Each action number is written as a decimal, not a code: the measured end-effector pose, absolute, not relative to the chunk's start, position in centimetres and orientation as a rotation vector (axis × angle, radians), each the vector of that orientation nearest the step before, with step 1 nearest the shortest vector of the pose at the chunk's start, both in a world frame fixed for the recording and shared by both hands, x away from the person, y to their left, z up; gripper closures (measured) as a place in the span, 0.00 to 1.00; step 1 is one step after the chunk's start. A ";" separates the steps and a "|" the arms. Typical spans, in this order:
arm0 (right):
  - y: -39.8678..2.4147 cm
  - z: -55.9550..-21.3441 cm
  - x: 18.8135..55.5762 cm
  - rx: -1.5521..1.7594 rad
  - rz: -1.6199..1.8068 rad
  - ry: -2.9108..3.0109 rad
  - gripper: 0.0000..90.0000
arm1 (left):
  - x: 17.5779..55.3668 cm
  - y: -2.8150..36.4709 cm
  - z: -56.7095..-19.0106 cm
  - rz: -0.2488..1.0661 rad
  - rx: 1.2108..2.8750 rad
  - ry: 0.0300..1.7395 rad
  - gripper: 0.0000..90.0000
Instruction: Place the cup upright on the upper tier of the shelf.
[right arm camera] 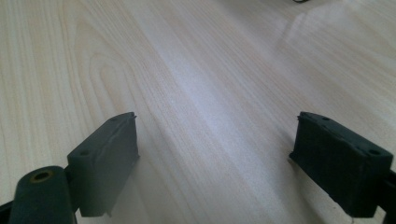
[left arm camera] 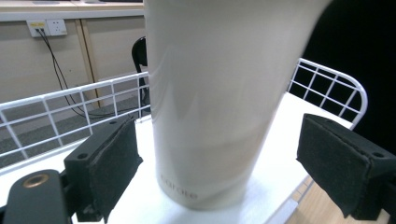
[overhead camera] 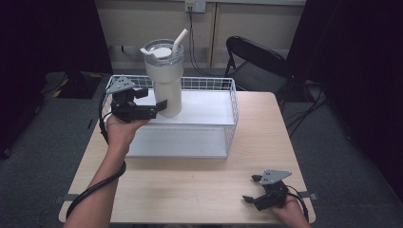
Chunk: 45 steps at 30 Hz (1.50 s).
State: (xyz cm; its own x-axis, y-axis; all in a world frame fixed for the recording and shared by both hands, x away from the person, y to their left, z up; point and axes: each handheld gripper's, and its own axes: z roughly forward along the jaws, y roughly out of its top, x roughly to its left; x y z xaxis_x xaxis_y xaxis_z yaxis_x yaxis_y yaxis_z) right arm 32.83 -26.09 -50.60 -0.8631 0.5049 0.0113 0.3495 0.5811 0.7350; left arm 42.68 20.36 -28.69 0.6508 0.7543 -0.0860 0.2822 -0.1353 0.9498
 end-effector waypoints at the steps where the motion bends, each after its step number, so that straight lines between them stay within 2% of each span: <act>1: -26.1 -50.6 32.8 0.714 1.149 2.612 0.15 | 42.5 20.5 -28.7 0.505 1.713 0.847 0.13; 19: -26.1 -50.6 32.8 0.715 1.147 2.613 0.15 | 39.6 20.8 -30.0 0.432 1.760 0.791 0.16; 45: -26.1 -50.6 32.8 0.715 1.147 2.613 0.15 | 36.8 20.0 -34.3 0.336 1.808 0.742 0.17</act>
